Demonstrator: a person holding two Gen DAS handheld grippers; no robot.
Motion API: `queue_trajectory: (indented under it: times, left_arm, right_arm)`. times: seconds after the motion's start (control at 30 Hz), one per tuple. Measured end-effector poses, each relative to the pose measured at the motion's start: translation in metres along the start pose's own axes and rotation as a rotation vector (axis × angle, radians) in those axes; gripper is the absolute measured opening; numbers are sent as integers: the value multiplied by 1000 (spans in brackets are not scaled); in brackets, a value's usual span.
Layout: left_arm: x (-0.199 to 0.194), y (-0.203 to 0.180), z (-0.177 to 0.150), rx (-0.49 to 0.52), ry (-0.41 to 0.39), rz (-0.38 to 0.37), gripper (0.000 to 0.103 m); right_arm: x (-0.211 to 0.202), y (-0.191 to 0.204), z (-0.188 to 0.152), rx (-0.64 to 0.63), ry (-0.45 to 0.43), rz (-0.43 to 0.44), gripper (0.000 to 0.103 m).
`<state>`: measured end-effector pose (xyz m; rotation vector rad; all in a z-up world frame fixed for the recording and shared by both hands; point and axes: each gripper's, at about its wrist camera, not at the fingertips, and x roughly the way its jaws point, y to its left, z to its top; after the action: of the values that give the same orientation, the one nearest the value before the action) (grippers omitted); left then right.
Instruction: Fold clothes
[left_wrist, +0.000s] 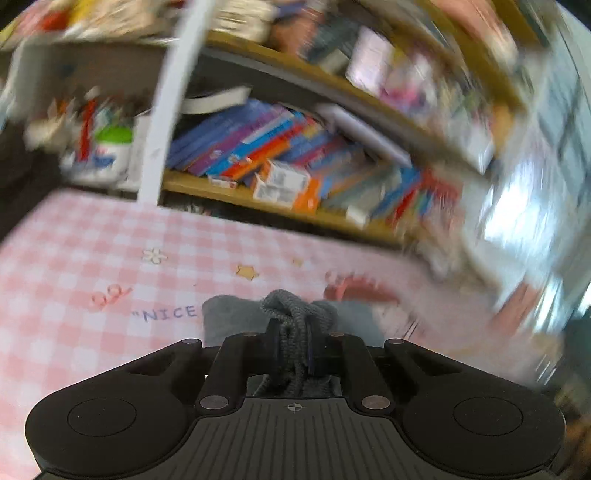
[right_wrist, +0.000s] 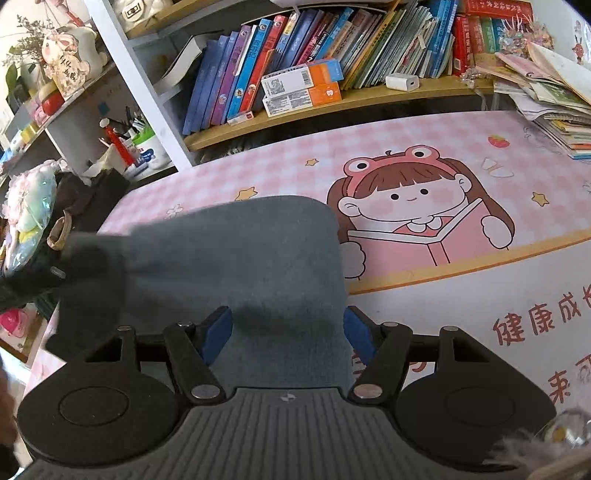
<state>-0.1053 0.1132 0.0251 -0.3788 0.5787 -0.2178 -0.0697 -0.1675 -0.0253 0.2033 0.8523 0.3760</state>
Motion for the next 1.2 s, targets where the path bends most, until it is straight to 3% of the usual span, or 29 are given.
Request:
queue_trajectory:
  times: [0.03, 0.13, 0.2, 0.23, 0.3, 0.37, 0.5, 0.57, 0.6, 0.63, 0.7, 0.8, 0.83, 0.9, 1.0, 1.03, 1.07, 1.13, 1.17, 1.2]
  left_arm:
    - [-2, 11, -1, -60, -4, -6, 12]
    - [22, 60, -23, -265, 87, 25, 15]
    - [30, 79, -32, -369, 111, 33, 27]
    - [29, 78, -30, -370, 116, 46, 31]
    - [25, 71, -26, -326, 112, 63, 52]
    - [18, 69, -24, -334, 95, 78, 63]
    - [11, 74, -27, -413, 89, 14, 62]
    - [16, 74, -28, -441, 98, -31, 56]
    - [17, 73, -29, -450, 101, -50, 33]
    - [16, 70, -26, -432, 95, -48, 20]
    - [13, 63, -20, -396, 79, -46, 14]
    - [0, 52, -11, -333, 14, -59, 14]
    - [6, 56, -14, -331, 34, -31, 14]
    - [25, 74, -30, -396, 122, 17, 16]
    - [28, 86, -36, -480, 107, -7, 21]
    - [26, 84, -33, -466, 102, -15, 22]
    - [23, 83, -31, -456, 96, -21, 26]
    - [16, 82, -26, -466, 82, 4, 51]
    - [12, 82, -24, -475, 67, 17, 73]
    - [9, 82, -22, -479, 57, 29, 83]
  right_arm:
    - [2, 0, 0, 0, 8, 3, 65]
    - [11, -1, 0, -1, 52, 6, 65]
    - [16, -1, 0, -3, 77, 12, 65]
    - [18, -1, 0, -4, 86, 15, 65]
    - [21, 0, 0, -10, 95, 17, 65]
    - [22, 0, 0, -11, 101, 19, 65]
    - [22, -2, 1, -8, 98, 22, 65]
    - [23, -3, 2, -5, 100, 23, 65]
    - [23, -3, 3, -4, 100, 23, 65]
    - [23, -3, 3, -5, 99, 24, 65]
    - [23, -3, 3, -6, 99, 24, 65]
    - [22, -4, 3, -8, 96, 34, 65]
    - [22, -4, 3, -8, 95, 37, 65]
    - [23, -4, 3, -8, 101, 36, 65]
    - [23, -4, 3, -9, 104, 39, 65]
    - [23, -4, 2, -9, 103, 39, 65]
    - [23, -5, 2, -9, 103, 38, 65]
    - [23, -6, 2, 0, 102, 40, 65]
    - [22, -7, 2, 4, 100, 41, 65]
    - [22, -7, 3, 8, 97, 43, 65]
